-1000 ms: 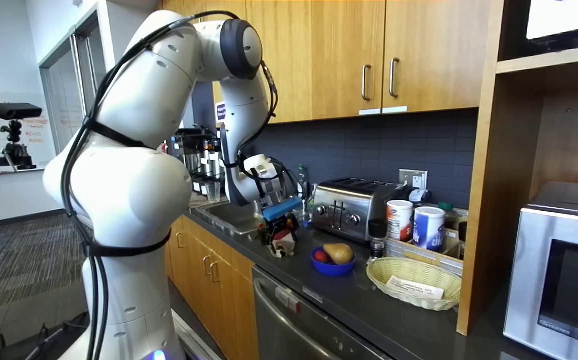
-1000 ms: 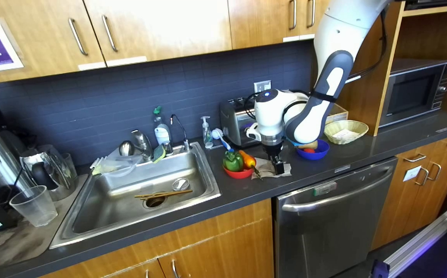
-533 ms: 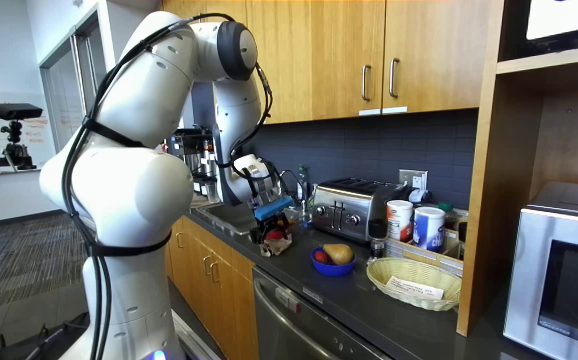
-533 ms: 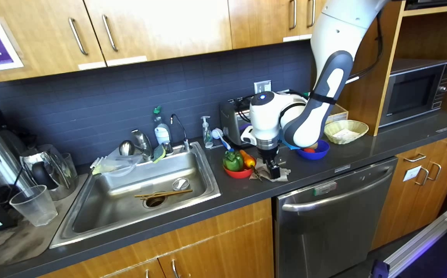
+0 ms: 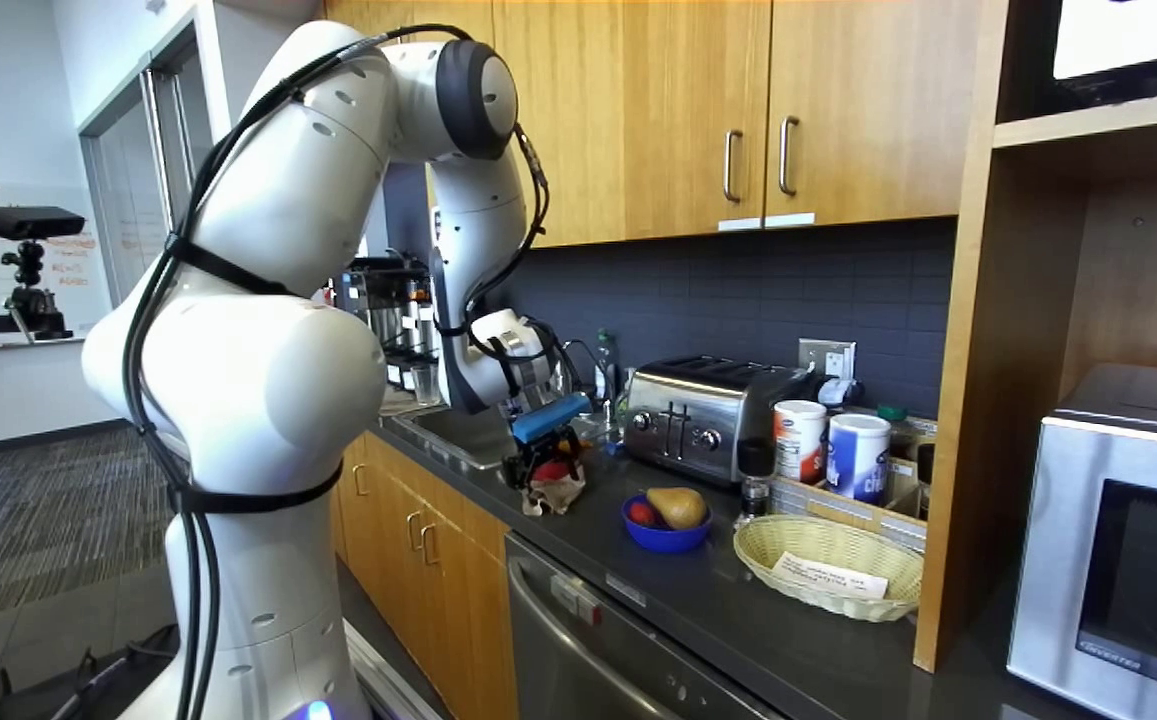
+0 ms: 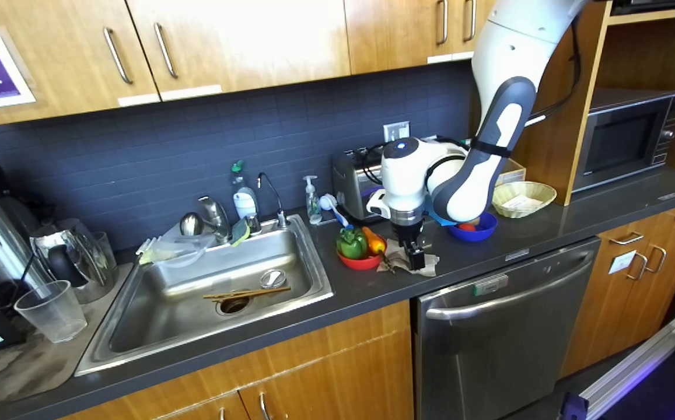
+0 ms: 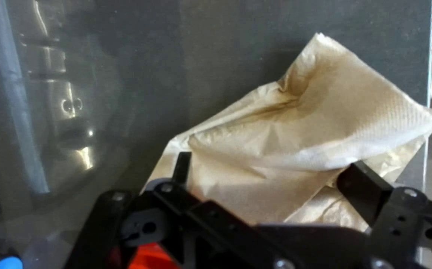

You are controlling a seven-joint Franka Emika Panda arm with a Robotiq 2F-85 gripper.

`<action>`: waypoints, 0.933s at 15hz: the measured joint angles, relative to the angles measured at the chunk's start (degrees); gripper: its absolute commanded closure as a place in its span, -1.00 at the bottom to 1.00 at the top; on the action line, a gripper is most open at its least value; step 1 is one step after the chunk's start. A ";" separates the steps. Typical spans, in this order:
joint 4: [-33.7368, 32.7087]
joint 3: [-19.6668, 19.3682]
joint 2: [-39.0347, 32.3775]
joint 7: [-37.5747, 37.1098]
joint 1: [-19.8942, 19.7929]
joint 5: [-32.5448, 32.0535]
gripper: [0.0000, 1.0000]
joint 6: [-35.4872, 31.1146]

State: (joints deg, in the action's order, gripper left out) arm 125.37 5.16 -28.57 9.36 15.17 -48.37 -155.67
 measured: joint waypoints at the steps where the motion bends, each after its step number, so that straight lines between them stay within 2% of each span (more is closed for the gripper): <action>1: 0.14 -0.02 0.11 -0.02 -0.33 0.00 -1.00 -0.08; 8: 0.24 0.02 0.31 0.01 -1.01 0.00 -1.00 -0.39; 14: -2.72 0.23 0.42 0.34 -1.81 1.78 -1.00 -0.34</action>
State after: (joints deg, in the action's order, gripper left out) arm 122.65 5.39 -28.15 9.70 13.36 -46.58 -156.01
